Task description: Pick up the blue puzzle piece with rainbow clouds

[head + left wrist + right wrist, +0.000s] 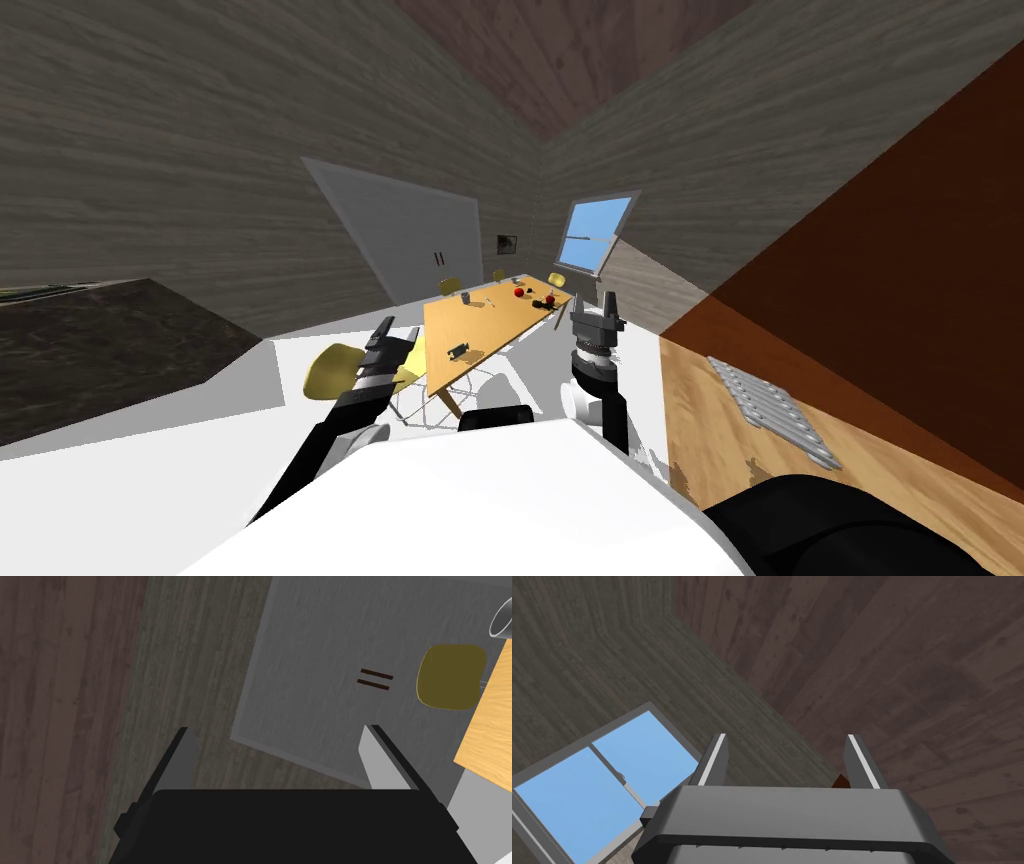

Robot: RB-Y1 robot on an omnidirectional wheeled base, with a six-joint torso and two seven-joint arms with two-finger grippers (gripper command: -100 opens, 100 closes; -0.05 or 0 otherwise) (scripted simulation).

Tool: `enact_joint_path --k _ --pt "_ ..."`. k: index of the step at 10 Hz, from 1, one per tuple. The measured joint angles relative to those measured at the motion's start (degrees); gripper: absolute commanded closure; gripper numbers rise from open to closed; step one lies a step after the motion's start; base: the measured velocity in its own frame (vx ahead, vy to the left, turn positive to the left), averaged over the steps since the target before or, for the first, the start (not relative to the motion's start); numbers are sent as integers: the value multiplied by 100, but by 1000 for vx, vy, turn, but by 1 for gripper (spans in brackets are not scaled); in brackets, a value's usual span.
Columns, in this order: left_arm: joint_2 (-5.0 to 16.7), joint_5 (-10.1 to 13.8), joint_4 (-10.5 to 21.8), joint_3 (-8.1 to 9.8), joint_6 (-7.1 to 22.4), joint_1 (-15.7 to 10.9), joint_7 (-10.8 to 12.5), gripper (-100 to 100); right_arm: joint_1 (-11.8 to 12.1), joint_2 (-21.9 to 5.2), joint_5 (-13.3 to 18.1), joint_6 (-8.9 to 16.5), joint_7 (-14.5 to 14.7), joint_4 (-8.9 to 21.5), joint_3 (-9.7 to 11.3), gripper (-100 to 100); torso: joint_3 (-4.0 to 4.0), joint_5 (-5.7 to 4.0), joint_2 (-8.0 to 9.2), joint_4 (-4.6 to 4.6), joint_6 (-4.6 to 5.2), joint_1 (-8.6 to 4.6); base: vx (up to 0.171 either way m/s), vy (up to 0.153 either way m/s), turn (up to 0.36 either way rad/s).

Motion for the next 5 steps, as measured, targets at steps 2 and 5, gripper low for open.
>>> enact_joint_path --k 2,5 --pt "169 261 165 115 119 138 116 -100 0 0 0 0 0 0 0 0 -1 1 -1 0 0 5 9 -23 -165" --pt "421 689 377 302 446 416 288 -100 0 0 0 0 0 0 0 0 -1 1 -3 0 0 2 12 -26 -153"
